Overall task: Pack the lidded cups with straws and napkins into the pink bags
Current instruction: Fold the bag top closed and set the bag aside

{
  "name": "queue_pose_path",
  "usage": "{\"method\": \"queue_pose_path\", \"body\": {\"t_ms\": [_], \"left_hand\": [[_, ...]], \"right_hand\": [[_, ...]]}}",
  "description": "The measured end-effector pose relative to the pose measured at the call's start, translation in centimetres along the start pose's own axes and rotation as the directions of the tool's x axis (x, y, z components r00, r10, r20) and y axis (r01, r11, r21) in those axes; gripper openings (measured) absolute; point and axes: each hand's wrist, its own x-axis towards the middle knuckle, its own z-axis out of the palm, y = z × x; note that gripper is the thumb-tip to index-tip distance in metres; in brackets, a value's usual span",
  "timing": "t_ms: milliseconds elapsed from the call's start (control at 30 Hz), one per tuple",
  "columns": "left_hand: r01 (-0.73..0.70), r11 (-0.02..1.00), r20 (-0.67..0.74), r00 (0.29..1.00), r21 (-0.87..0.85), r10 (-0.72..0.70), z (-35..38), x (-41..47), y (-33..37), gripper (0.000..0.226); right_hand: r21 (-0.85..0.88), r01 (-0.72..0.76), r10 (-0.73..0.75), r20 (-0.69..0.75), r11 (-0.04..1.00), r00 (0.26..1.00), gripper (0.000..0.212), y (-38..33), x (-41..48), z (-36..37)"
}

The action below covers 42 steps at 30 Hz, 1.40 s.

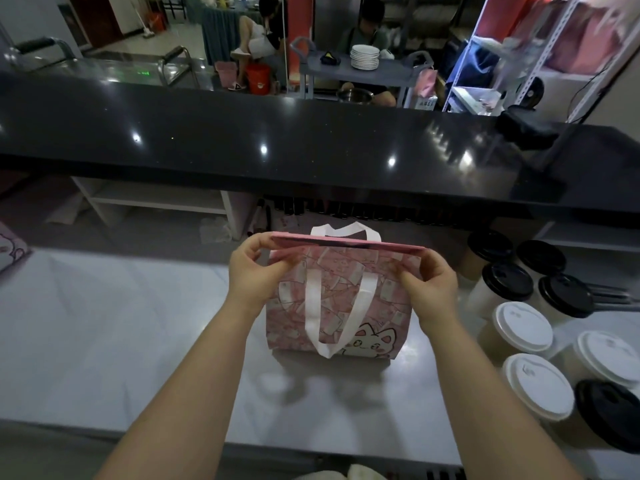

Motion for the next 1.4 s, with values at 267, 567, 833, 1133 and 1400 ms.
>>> {"method": "queue_pose_path", "body": {"t_ms": [267,567,833,1133,1400], "left_hand": [[0.076,0.995,0.042,0.996,0.058,-0.079,0.0,0.8,1.1,0.054],[0.049,0.994,0.123,0.991,0.103,-0.062,-0.2,1.4,2.8,0.015],[0.085,0.995,0.168,0.981,0.053,-0.093,-1.1,0.0,2.9,0.008],[0.002,0.984,0.185,0.982,0.176,-0.035,-2.0,0.4,1.8,0.046],[-0.170,0.833,0.304,0.953,0.526,0.003,-3.9,0.7,3.1,0.047]], "right_hand": [[0.099,0.033,-0.032,-0.011,0.995,0.999,0.040,-0.4,0.2,-0.1],[0.046,0.020,-0.025,0.107,0.999,0.994,0.020,-2.2,1.3,-0.9],[-0.021,0.119,-0.113,0.190,0.993,0.975,0.038,-2.3,0.7,-0.8],[-0.286,0.409,-0.328,0.292,0.866,0.898,0.049,-1.3,0.9,-1.1],[-0.293,0.368,-0.253,0.364,0.882,0.896,0.036,-2.1,1.2,-2.7]]}}
